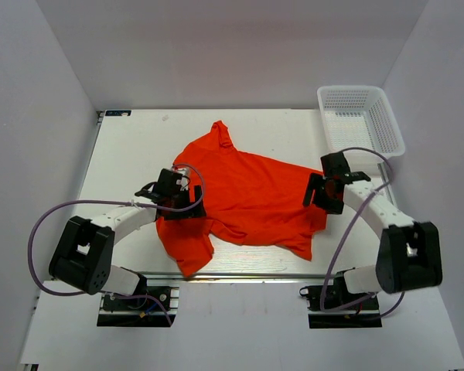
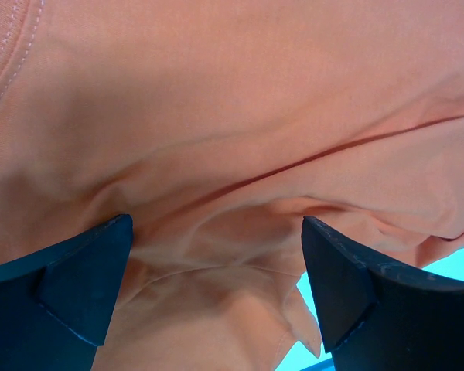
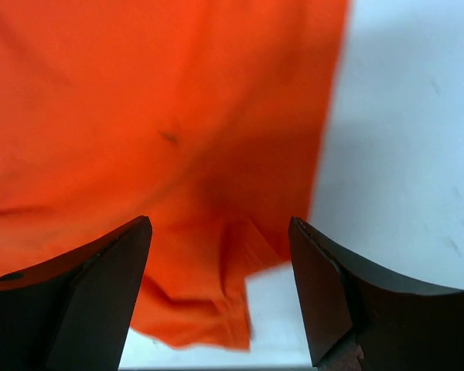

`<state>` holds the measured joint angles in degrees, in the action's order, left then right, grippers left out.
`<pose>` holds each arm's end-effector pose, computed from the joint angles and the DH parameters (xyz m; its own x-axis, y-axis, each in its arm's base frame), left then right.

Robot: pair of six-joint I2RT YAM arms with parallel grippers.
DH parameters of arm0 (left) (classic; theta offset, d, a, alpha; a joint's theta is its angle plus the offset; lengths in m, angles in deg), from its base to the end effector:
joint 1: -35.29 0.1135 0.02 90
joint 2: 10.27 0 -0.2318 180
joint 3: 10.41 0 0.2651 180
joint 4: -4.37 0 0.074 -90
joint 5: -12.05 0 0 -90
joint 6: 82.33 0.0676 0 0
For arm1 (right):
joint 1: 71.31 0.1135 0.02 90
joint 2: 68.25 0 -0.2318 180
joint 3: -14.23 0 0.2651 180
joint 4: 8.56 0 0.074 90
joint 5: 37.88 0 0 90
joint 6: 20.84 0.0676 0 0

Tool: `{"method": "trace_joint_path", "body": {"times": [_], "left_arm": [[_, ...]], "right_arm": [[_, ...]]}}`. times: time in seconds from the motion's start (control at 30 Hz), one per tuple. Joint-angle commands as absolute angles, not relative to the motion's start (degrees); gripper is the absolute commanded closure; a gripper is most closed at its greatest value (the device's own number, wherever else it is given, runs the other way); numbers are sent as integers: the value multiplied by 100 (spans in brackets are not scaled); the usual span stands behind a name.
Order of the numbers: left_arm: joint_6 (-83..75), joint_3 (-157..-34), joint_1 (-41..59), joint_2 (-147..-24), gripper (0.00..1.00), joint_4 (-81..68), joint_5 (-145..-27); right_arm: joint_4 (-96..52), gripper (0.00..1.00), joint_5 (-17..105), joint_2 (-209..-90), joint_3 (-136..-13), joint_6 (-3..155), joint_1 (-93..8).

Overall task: Fold and stack the t-shirts
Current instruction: Flatten out the tshirt

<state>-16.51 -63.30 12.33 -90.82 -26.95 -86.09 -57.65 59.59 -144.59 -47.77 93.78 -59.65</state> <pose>0.2627 -0.1217 0.0983 -0.9056 -0.0567 -0.4204 0.0904 0.9425 -0.3218 0.2811 0.0490 0.1470 -0.8561 0.2451 -0.4551 0.2345 0.9688 0.0806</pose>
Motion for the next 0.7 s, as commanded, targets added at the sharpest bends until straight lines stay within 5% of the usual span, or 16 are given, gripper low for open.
{"method": "trace_joint_path", "body": {"times": [0.0,0.47,0.67], "left_arm": [[-1562,-6540,1261,-8911,0,-2743,-8726],[-1158,-8324,1261,-9639,0,-2690,-8085],[-956,-9307,1261,-10369,0,-2777,-7847]], "right_arm": [[-4705,22,5449,-15007,-5228,9131,-5918],[-4282,20,5749,-17907,-6985,8964,-5962],[-4352,17,5274,-19454,-9363,8271,-5927]]}}
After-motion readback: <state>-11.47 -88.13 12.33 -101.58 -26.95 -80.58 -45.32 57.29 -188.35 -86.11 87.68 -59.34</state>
